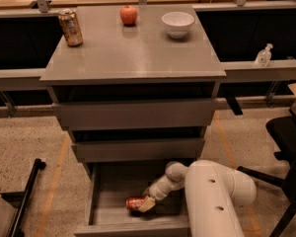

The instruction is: Place coke can into bottom drawer

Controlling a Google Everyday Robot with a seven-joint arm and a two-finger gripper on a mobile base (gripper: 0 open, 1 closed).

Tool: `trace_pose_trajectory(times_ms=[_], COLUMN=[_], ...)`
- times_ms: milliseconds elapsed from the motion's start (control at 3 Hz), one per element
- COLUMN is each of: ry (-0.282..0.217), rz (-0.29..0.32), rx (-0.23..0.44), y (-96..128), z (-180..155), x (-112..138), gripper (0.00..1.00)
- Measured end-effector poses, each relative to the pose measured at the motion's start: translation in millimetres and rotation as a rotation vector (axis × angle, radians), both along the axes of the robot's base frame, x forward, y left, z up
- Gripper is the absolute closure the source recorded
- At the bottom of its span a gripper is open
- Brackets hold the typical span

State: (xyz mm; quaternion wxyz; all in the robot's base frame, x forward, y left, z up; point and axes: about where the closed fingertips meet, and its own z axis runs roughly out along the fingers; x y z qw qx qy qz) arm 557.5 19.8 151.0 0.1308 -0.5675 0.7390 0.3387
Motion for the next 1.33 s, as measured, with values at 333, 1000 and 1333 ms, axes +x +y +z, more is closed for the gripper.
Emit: trace_pose_trajectory(times_ms=[333,1000,1333], ry=[-0.019,-0.038,-0.038], rz=[-0.006,-0.008,-0.008], rx=[0.004,0.012,0.012], y=[2.5,5.9,6.0], z=[3.5,8.7,8.7], x=[-0.7,-3.6,-3.7], gripper=[0.36,0.0,0.0])
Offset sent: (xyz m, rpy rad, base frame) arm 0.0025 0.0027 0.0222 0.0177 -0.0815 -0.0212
